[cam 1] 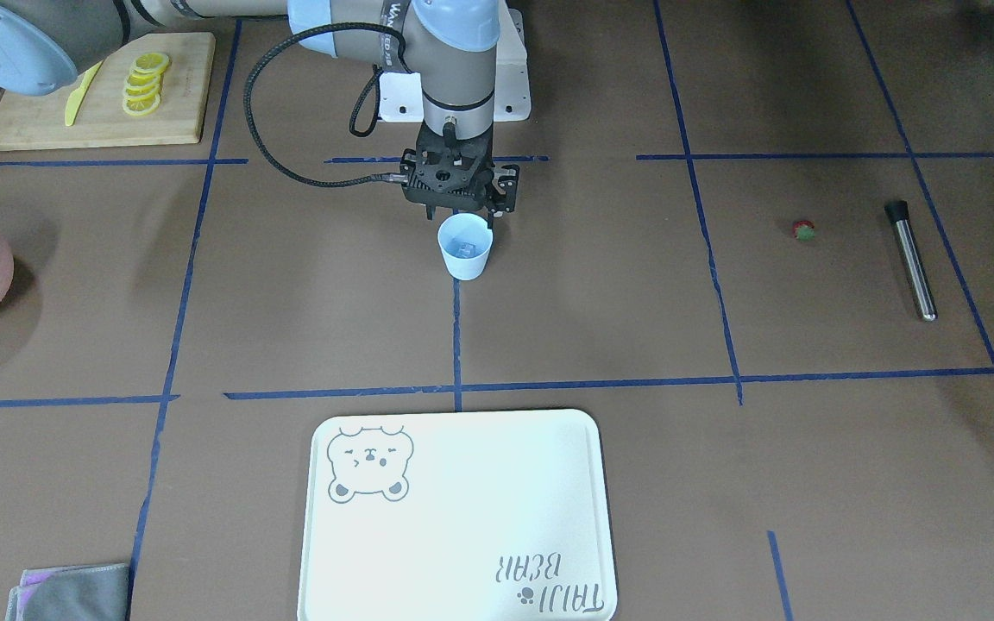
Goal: Mash ice and strawberries in cup
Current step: 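Open the right gripper to drop the ice cube into the cup, then move the right gripper back to the pink bowl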
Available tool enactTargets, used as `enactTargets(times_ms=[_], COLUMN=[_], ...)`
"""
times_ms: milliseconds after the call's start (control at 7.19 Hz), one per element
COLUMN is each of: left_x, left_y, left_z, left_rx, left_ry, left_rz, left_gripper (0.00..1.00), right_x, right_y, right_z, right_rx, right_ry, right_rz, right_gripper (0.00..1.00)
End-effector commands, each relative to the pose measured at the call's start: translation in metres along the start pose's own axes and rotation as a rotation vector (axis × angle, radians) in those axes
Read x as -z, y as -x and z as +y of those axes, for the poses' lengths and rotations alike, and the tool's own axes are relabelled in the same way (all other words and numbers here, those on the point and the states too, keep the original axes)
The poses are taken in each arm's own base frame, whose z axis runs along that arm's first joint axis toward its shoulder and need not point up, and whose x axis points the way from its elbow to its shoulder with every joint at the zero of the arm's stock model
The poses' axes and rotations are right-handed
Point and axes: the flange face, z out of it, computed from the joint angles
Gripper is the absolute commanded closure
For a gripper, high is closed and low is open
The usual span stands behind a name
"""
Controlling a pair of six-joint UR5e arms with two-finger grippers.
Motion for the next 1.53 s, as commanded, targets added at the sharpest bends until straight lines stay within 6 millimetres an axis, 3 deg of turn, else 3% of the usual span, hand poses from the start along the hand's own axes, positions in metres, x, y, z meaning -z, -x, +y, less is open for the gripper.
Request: enactTargets(times_ms=[0,278,556,695,973,1112,1251,1390], left_x=[0.002,0.003,0.004,0.007,0.011,0.011,0.015,0.015], left_y=[-0.001,-0.001,-0.003,-0.006,-0.009,-0.009,-0.012,-0.012], left_z=[-0.002,-0.007,-0.01,-0.015,-0.018,-0.018,-0.024,-0.025], left_rx=[-0.005,-0.006,0.001,-0.005,-0.018,-0.024,-0.029,-0.03], left_ry=[-0.003,-0.004,-0.004,-0.012,-0.024,-0.025,-0.032,-0.033], left_rz=[-0.004,-0.018,-0.017,-0.016,-0.007,-0.009,-0.01,-0.012], left_gripper=[0.0,0.0,0.0,0.0,0.0,0.0,0.0,0.0], right_x=[0.021,0.055,0.095,0.108,0.115,0.107,0.098,0.098], right_y=[-0.023,-0.111,-0.231,-0.285,-0.412,-0.494,-0.571,-0.63], right_z=[-0.042,-0.12,-0.191,-0.21,-0.243,-0.25,-0.243,-0.238], right_rx=[0.051,0.128,0.274,0.322,0.509,0.59,0.635,0.664], right_ry=[-0.011,0.003,0.016,0.025,0.053,0.09,0.127,0.141], right_rz=[-0.012,-0.033,-0.031,-0.026,-0.007,-0.001,0.017,0.026], right_gripper=[0.01,0.01,0.01,0.01,0.01,0.01,0.01,0.01])
